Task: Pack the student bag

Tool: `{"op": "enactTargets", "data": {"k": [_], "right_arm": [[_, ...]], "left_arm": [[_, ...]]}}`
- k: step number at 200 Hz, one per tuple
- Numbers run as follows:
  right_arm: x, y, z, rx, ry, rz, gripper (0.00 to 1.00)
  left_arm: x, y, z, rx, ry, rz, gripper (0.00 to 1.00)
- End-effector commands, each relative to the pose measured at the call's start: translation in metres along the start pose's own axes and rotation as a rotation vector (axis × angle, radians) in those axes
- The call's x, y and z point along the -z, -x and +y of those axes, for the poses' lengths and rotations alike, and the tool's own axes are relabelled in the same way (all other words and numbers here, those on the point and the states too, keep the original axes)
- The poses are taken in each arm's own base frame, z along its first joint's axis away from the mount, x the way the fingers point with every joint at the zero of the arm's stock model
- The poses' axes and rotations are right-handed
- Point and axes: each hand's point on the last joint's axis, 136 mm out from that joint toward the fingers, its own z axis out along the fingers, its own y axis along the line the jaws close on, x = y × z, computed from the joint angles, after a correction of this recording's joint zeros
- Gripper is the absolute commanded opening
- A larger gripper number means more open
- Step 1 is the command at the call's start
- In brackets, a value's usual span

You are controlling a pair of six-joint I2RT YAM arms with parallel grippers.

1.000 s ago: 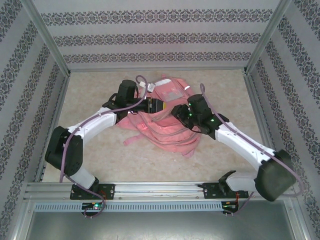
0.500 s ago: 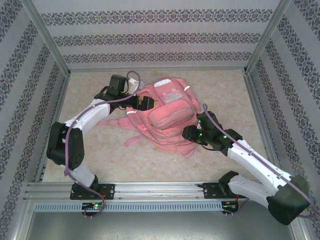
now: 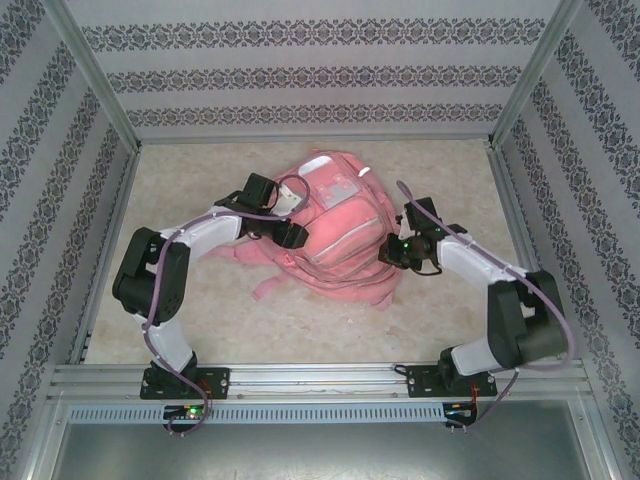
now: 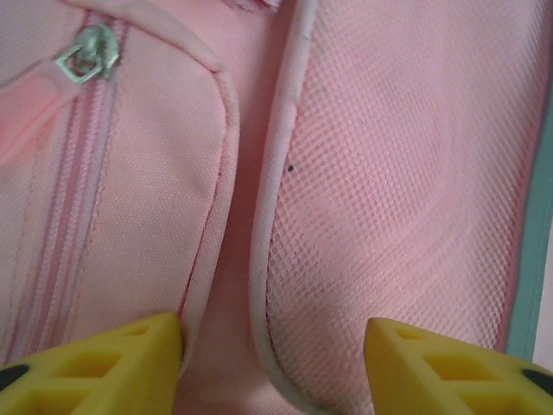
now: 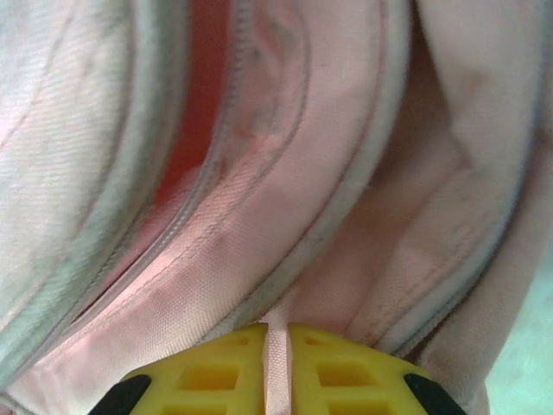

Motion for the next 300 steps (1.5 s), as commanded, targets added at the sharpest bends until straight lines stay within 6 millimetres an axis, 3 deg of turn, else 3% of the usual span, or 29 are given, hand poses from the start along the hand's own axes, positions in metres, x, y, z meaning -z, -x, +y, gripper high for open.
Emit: {"op": "enactTargets", "data": {"k": [1,42,64,79,89,116,143,179,190,215,250,300], "right_arm": [[-0.009,0.03,0.007,0.094,0.073,-0.025,0.14],[-0.05,0.053,0.014,0.067,0.162,0.007,0.13],[-0.061,0.072,0.022,0.058,0.179,0.01,0.17],[-0.058,0.087,0.027,0.058,0.167,-0.012,0.2],[-0.05,0.095,0.028,0.053,0.147,-0.031,0.28],[-0.017,0.099,0.029,0.038,0.088,-0.083,0.4],[0.013,0.076,0.027,0.041,0.068,-0.107,0.47],[0.036,0.033,0.021,0.024,0.086,-0.11,0.48],[0.04,0.018,0.017,0.01,0.083,-0.103,0.48],[0.047,-0.013,0.018,0.002,0.086,-0.098,0.49],[0.047,-0.044,0.022,-0.007,0.102,-0.082,0.49],[0.041,-0.082,0.044,-0.014,0.165,-0.004,0.49]], "left_arm": [[0.008,-0.036,-0.019,0.11,-0.061,0.066,0.54],[0.018,-0.066,-0.077,0.041,-0.126,0.056,0.54],[0.046,-0.056,-0.088,-0.089,-0.073,0.015,0.57],[0.072,-0.041,-0.089,-0.219,-0.006,-0.03,0.58],[0.086,-0.032,-0.092,-0.347,0.013,-0.061,0.58],[0.091,-0.036,-0.108,-0.764,-0.028,-0.112,0.67],[0.068,-0.027,-0.101,-0.904,-0.019,-0.105,0.67],[0.028,-0.041,-0.099,-1.078,-0.055,0.071,0.7],[0.018,-0.042,-0.099,-1.099,-0.051,0.092,0.69],[0.0,-0.044,-0.099,-1.068,-0.062,0.145,0.56],[-0.028,-0.05,-0.093,-1.033,0.002,0.203,0.53],[-0.041,-0.051,-0.104,-0.901,-0.069,0.175,0.05]]}}
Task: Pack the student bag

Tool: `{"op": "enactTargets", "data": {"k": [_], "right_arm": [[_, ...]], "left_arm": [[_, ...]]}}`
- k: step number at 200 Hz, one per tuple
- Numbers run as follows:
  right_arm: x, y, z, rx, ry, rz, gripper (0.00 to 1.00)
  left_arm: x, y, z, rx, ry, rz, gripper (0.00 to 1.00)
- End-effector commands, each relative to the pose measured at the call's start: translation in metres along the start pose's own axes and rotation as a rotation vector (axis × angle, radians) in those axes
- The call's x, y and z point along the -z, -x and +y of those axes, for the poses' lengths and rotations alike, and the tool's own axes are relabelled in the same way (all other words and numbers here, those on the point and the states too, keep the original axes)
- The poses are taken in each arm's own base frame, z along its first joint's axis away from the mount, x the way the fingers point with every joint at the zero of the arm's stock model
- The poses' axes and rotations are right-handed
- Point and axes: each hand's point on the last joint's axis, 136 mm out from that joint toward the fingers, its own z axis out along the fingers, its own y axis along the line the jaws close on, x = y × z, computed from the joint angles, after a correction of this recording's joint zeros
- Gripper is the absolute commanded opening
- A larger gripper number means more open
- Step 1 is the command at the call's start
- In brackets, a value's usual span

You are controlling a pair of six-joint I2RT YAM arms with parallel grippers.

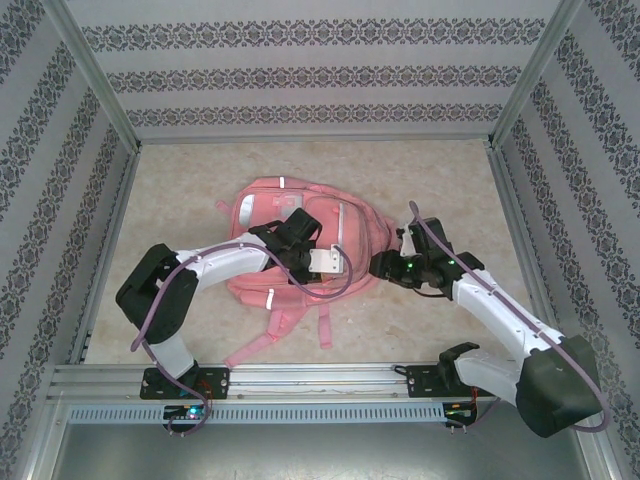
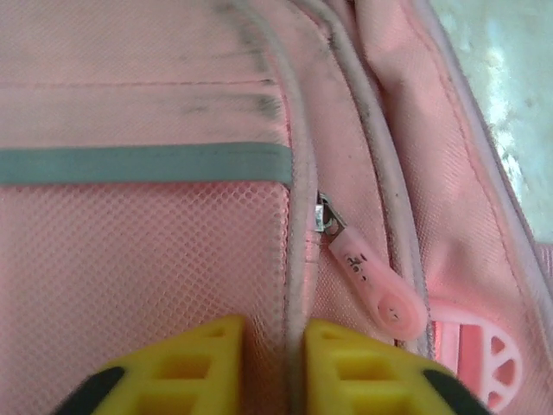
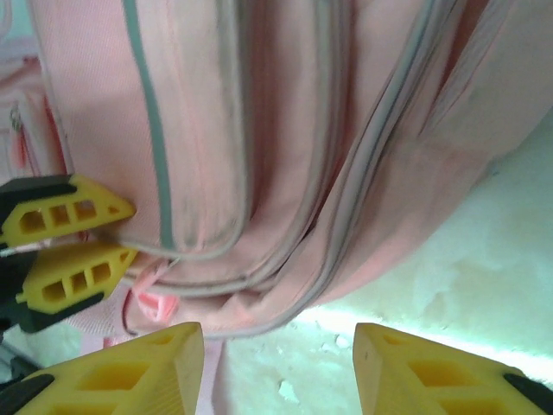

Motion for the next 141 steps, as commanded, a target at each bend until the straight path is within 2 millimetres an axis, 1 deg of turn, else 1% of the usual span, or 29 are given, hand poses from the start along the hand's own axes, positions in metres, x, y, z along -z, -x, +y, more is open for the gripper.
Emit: {"op": "enactTargets", "data": {"k": [1,8,35,47,64,79,96,113,125,141], "right_arm": [[-0.002,-0.017,0.006,-0.056,0.019,0.027,0.49],[-0.003,-0.021,0.009,-0.06,0.036,0.034,0.49],[-0.006,-0.029,0.021,0.01,0.054,0.034,0.48],[-0.009,-0.029,0.031,0.064,0.058,0.018,0.48],[-0.013,-0.023,0.045,0.134,0.035,-0.034,0.47],[-0.021,-0.02,0.055,0.181,-0.004,-0.076,0.48],[-0.031,-0.019,0.063,0.212,-0.052,-0.111,0.5],[-0.039,-0.017,0.071,0.228,-0.073,-0.131,0.53],[-0.045,-0.013,0.073,0.24,-0.103,-0.147,0.53],[-0.053,-0.008,0.071,0.25,-0.144,-0.173,0.53]], "left_arm": [[-0.009,0.009,-0.002,0.069,-0.031,-0.036,0.04],[-0.007,0.013,-0.004,0.087,-0.043,-0.058,0.0],[0.008,0.032,-0.006,0.16,-0.079,-0.153,0.0],[0.014,0.038,-0.006,0.214,-0.104,-0.2,0.0],[0.023,0.045,-0.004,0.308,-0.149,-0.27,0.0],[0.03,0.049,0.0,0.377,-0.167,-0.323,0.0],[0.036,0.05,0.003,0.432,-0.166,-0.37,0.0],[0.038,0.048,0.004,0.477,-0.179,-0.396,0.0],[0.038,0.046,0.002,0.494,-0.192,-0.409,0.0],[0.037,0.044,0.0,0.52,-0.218,-0.438,0.0]]}}
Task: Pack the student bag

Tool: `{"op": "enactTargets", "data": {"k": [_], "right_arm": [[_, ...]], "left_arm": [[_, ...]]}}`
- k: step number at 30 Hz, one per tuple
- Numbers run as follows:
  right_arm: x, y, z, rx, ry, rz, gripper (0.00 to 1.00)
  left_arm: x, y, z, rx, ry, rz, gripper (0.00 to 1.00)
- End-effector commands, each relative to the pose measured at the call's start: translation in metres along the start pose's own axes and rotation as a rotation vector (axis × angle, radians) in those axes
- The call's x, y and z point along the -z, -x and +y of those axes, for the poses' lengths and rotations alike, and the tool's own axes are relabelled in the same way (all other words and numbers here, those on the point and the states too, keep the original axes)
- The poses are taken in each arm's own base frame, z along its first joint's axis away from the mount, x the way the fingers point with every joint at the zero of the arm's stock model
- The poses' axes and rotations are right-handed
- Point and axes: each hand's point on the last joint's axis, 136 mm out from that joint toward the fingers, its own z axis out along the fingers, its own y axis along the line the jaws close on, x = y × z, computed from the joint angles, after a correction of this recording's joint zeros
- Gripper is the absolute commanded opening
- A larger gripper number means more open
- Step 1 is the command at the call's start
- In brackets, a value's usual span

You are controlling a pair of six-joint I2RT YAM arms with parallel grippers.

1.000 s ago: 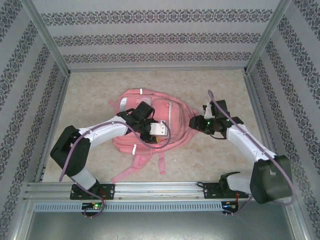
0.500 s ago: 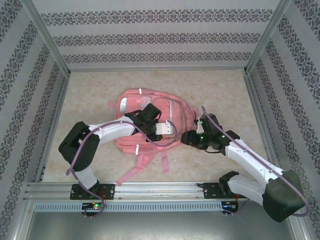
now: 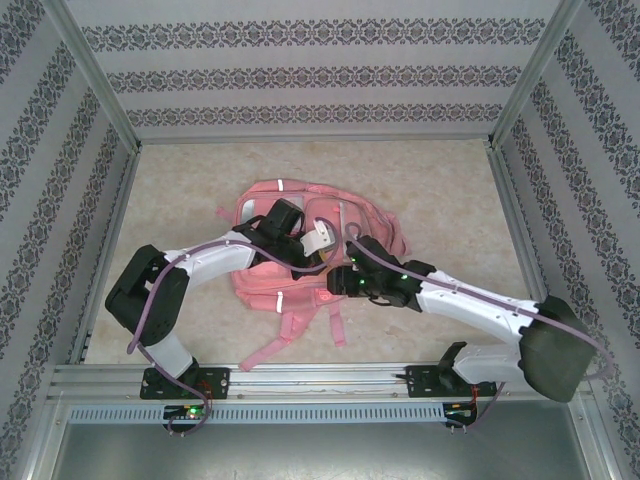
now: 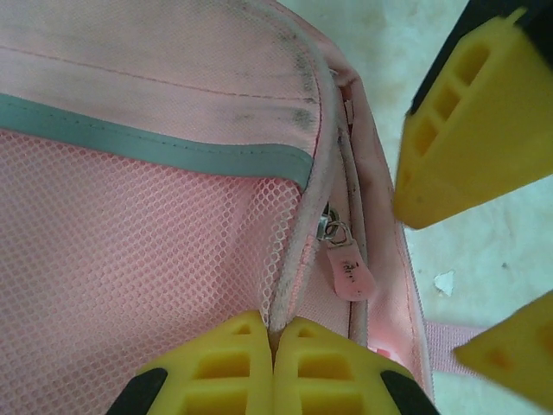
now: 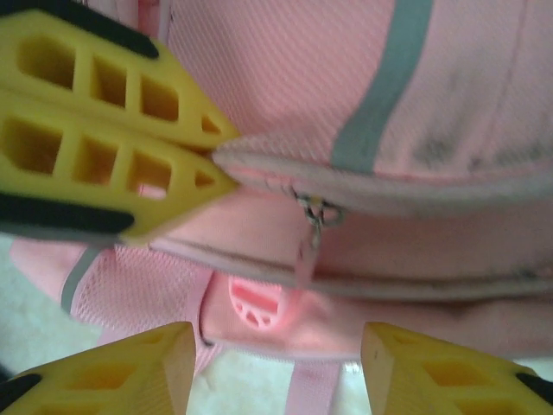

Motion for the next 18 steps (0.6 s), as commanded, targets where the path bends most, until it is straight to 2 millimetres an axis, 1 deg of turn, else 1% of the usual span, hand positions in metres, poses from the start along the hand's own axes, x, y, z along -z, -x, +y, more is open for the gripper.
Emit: {"op": "enactTargets", "data": {"k": [1,3,5,10,11,13,14,15,17,18], "right_arm": [[-0.006,0.027,-0.002,0.001,-0.082,-0.122,0.53],[-0.013,0.029,-0.003,0.015,-0.104,-0.134,0.52],[-0.019,0.028,-0.001,0.037,-0.112,-0.135,0.47],[-0.028,0.019,-0.001,0.086,-0.165,-0.112,0.19],[-0.028,0.017,-0.002,0.092,-0.171,-0.108,0.14],[-0.026,0.013,-0.01,0.088,-0.196,-0.105,0.05],[-0.023,0.013,-0.013,0.096,-0.204,-0.106,0.02],[-0.018,0.013,-0.018,0.113,-0.225,-0.107,0.0],[-0.008,0.016,-0.034,0.135,-0.286,-0.104,0.0],[-0.005,0.016,-0.038,0.141,-0.301,-0.099,0.0]], "left_arm": [[0.007,0.016,-0.016,0.076,-0.105,-0.109,0.0],[0.007,0.015,-0.017,0.099,-0.121,-0.128,0.0],[0.007,0.015,-0.018,0.102,-0.127,-0.135,0.0],[0.009,0.013,-0.014,0.107,-0.107,-0.141,0.0],[0.01,0.013,-0.013,0.108,-0.105,-0.142,0.0],[0.012,0.011,-0.011,0.102,-0.093,-0.141,0.0],[0.014,0.01,-0.01,0.094,-0.084,-0.139,0.0],[0.015,0.008,-0.008,0.081,-0.071,-0.133,0.0],[0.019,0.003,-0.008,0.038,-0.05,-0.12,0.0],[0.02,0.002,-0.009,0.021,-0.045,-0.118,0.0]]}}
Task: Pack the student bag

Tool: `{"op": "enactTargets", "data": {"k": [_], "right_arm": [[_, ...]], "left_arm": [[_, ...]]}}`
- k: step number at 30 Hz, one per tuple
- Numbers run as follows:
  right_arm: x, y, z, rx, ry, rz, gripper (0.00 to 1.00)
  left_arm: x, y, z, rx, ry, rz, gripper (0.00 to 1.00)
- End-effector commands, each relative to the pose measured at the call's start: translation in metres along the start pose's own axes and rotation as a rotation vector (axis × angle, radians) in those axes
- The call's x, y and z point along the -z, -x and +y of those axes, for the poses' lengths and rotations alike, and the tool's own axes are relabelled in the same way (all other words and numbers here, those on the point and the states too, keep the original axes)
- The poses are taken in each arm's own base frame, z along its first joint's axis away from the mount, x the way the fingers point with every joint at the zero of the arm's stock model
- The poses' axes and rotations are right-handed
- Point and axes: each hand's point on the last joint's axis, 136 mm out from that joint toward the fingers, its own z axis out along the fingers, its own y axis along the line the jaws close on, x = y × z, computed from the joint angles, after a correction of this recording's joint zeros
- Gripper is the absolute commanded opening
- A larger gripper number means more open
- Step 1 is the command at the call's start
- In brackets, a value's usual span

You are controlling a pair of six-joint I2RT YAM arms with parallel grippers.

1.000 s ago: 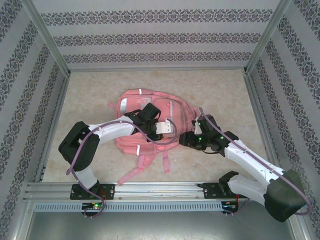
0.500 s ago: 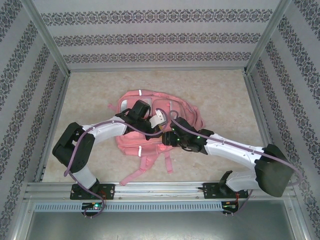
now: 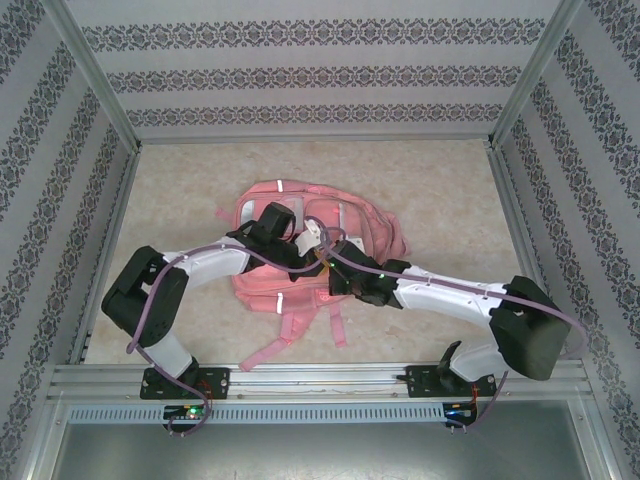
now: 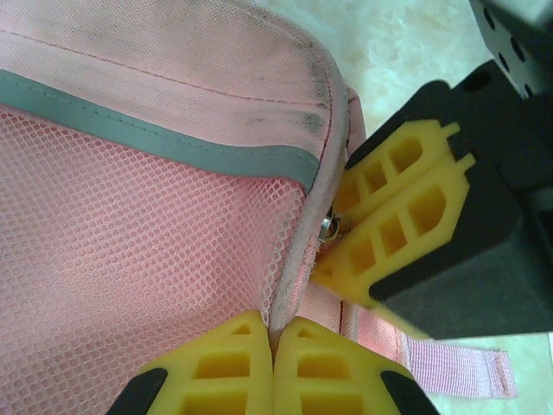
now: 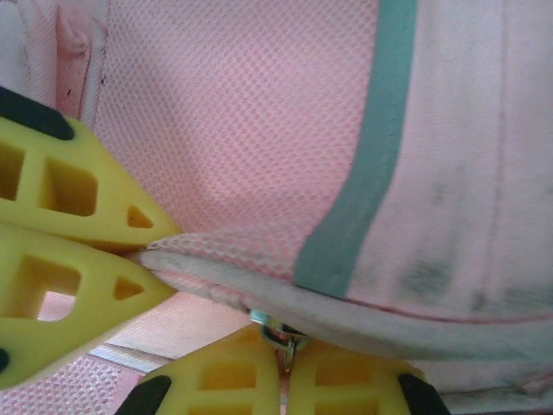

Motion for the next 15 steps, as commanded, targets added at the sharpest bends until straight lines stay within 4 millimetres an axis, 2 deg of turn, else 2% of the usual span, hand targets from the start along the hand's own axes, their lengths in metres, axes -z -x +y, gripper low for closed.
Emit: {"op": "enactTargets", "data": {"k": [1,4,6,8,13,15], "right_arm": [[0.015,0.005,-0.038,0.061,-0.135,-0.008,0.0],[0.018,0.006,-0.055,0.064,-0.153,0.009,0.0],[0.021,0.023,-0.105,-0.021,-0.148,-0.008,0.0],[0.025,0.035,-0.12,-0.047,-0.138,-0.037,0.0],[0.033,0.049,-0.144,-0.047,-0.152,-0.063,0.0],[0.031,0.049,-0.141,-0.074,-0.084,-0.053,0.0]], "left_arm": [[0.017,0.004,-0.01,-0.088,-0.004,-0.026,0.0],[0.021,-0.002,-0.01,-0.14,0.024,-0.017,0.0],[0.028,-0.022,-0.016,-0.262,0.013,0.044,0.0],[0.031,-0.021,-0.014,-0.27,0.011,0.04,0.0],[0.036,-0.024,-0.006,-0.324,0.051,0.088,0.0],[0.041,-0.024,-0.008,-0.38,0.049,0.075,0.0]]}}
